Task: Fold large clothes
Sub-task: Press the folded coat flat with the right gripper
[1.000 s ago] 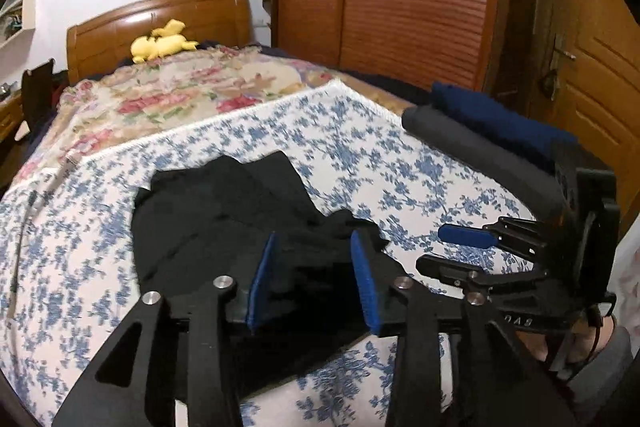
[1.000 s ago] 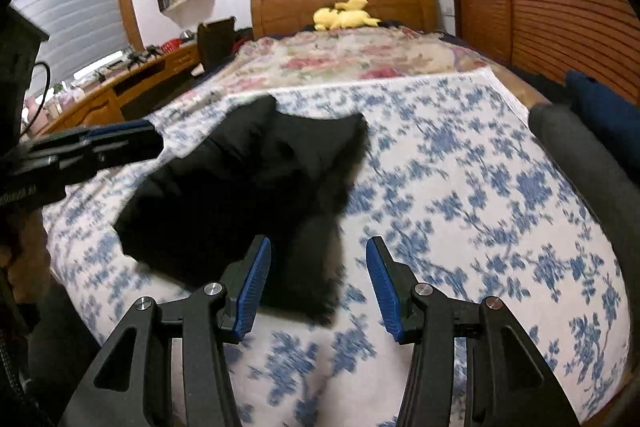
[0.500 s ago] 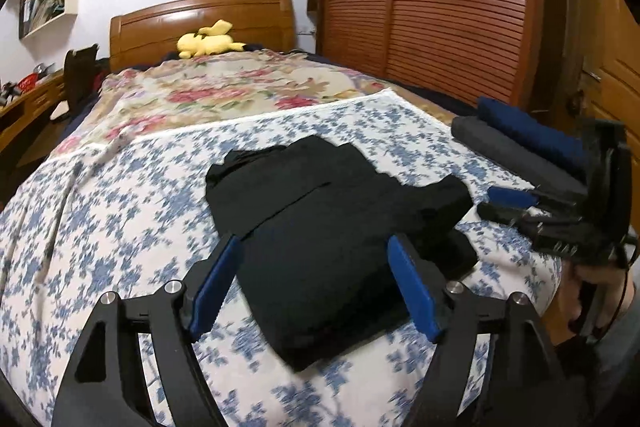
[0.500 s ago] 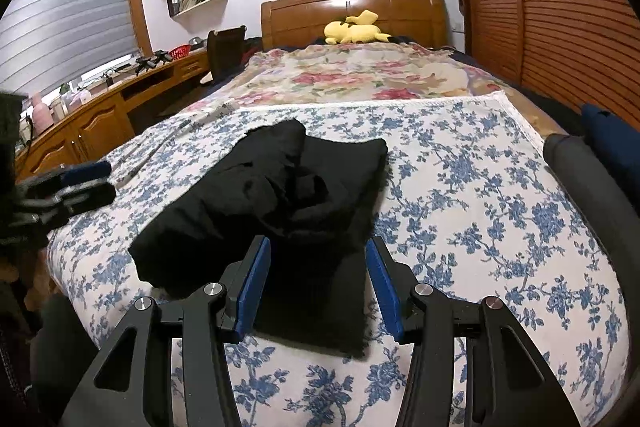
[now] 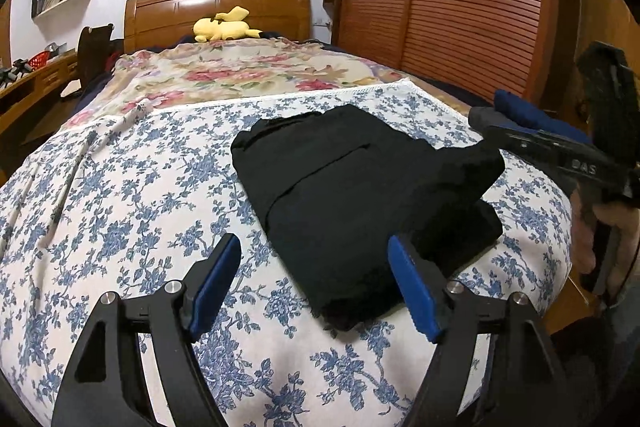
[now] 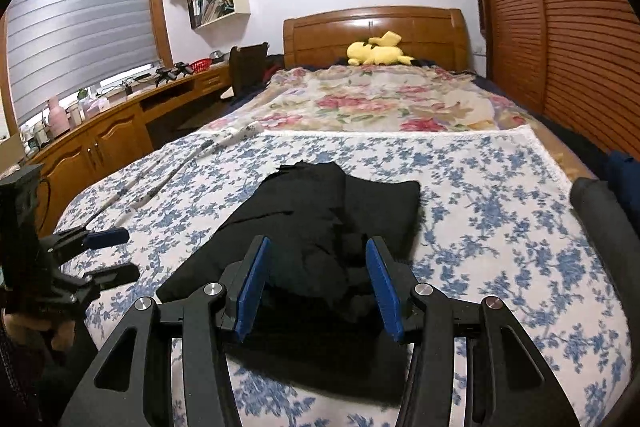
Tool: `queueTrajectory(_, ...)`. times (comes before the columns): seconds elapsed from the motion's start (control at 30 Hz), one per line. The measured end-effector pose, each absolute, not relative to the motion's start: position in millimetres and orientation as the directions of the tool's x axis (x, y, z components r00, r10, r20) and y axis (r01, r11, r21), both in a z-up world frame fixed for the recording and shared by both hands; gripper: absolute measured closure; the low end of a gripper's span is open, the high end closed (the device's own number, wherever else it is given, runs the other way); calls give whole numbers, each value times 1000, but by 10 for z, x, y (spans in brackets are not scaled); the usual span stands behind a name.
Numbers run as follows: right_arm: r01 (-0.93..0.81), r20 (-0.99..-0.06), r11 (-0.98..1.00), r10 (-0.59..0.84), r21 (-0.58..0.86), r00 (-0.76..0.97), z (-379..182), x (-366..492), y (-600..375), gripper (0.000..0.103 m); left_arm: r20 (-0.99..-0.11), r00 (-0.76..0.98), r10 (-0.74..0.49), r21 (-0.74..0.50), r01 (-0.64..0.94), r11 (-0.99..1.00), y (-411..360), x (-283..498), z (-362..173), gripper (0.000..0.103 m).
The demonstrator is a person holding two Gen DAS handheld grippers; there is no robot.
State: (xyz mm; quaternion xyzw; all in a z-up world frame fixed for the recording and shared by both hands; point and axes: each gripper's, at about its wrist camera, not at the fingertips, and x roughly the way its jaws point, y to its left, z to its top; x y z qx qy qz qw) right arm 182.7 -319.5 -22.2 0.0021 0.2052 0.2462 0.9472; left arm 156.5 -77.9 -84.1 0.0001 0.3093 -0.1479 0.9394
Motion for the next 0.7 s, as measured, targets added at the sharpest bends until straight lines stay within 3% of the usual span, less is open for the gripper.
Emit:
queueTrajectory(0.47, -461, -494, 868, 487, 183, 721, -449, 2129, -3145, 53, -563, 782, -267, -77, 272, 959, -678, 1455, -789, 26)
queueTrajectory(0.6, -511, -497, 838, 531, 190, 686, -445, 2128, -3104, 90, -562, 784, -264, -78, 268, 960, -660, 1461, -790, 26)
queueTrajectory(0.7, -533, -456, 829, 545, 170, 704, -350, 2048, -3075, 96, -562, 785, -262, -76, 266, 961, -657, 1464, -792, 26)
